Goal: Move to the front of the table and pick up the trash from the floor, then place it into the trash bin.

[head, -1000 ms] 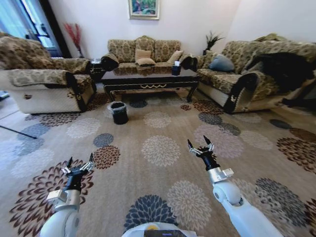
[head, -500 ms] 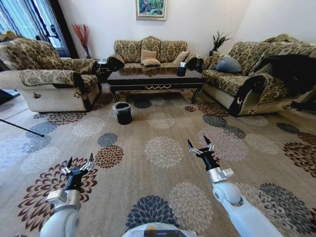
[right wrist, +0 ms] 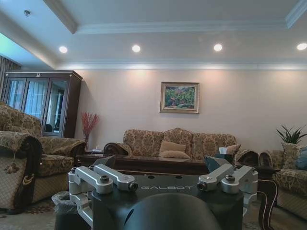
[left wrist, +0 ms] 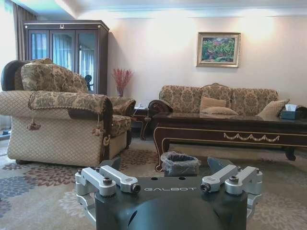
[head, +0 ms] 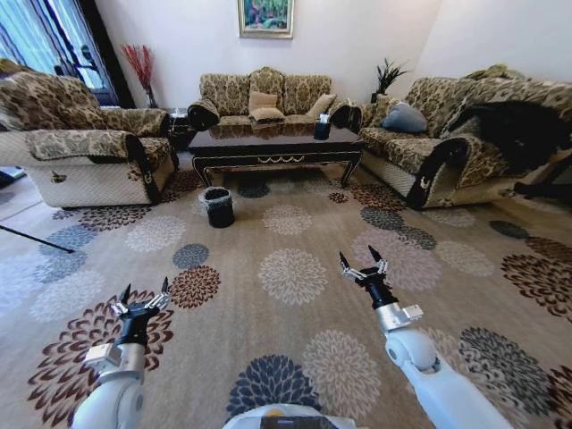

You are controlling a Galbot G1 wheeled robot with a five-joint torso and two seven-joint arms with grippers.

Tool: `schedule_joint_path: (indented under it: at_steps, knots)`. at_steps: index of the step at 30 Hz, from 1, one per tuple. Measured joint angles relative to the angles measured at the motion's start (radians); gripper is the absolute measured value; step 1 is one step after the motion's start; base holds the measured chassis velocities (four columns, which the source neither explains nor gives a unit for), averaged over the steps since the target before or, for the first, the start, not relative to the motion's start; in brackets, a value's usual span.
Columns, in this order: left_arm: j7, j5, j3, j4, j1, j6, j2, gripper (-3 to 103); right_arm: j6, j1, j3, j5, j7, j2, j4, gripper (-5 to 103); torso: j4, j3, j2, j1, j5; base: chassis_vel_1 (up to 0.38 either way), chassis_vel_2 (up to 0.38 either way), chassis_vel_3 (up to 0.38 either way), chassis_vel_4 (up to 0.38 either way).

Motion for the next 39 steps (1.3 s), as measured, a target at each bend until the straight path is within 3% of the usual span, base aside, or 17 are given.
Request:
schedule_joint_path:
  at_steps: [39]
  knots:
    - [0.0, 0.0, 0.0, 0.0, 0.0, 0.0, 0.0, 100, 0.0, 0.0, 0.0, 0.0, 0.0, 0.0, 0.0, 100, 0.0, 0.105, 0.157, 0.052, 0.0, 0.0, 0.0, 0.0, 0.0]
